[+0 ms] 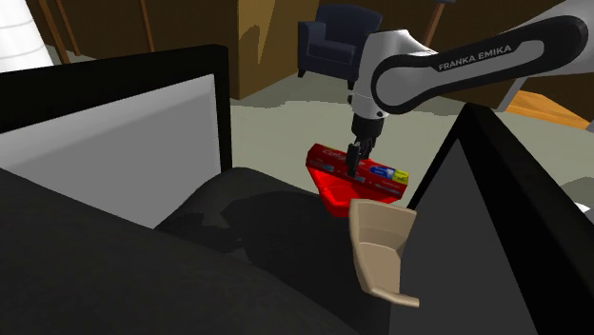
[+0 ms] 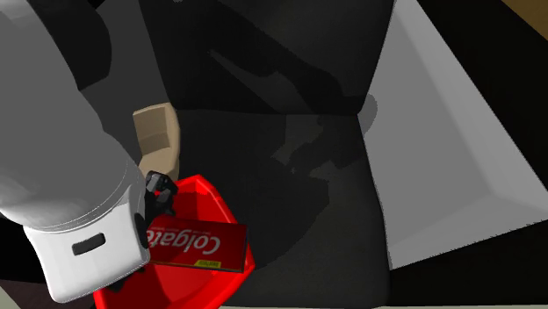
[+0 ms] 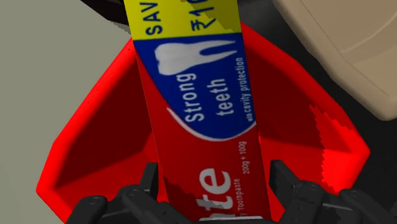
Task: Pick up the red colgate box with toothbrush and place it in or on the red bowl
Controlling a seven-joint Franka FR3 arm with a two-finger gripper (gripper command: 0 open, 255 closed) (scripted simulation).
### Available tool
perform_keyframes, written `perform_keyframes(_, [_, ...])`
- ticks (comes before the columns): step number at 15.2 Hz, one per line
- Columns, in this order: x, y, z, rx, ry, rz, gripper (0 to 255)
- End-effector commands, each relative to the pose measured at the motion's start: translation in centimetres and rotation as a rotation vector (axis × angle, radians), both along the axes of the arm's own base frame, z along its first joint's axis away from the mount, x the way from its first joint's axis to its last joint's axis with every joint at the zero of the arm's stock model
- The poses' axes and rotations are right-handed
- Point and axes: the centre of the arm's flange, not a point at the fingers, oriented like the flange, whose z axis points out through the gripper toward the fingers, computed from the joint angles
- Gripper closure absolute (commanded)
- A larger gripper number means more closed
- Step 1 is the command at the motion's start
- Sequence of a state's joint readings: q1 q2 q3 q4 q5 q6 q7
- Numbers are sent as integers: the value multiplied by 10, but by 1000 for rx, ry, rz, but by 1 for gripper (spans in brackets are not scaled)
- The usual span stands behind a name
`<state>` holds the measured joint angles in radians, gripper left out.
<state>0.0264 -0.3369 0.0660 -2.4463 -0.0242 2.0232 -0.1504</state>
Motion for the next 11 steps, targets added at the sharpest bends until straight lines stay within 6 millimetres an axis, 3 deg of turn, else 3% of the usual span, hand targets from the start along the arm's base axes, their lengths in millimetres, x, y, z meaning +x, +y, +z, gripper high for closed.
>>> perform_keyframes(1, [0, 0, 0, 0, 0, 0, 0])
perform_keyframes(4, [0, 0, 0, 0, 0, 0, 0])
perform_keyframes(8, [4, 3, 49, 0, 0, 0, 0])
perform_keyframes(11, [4, 3, 49, 0, 0, 0, 0])
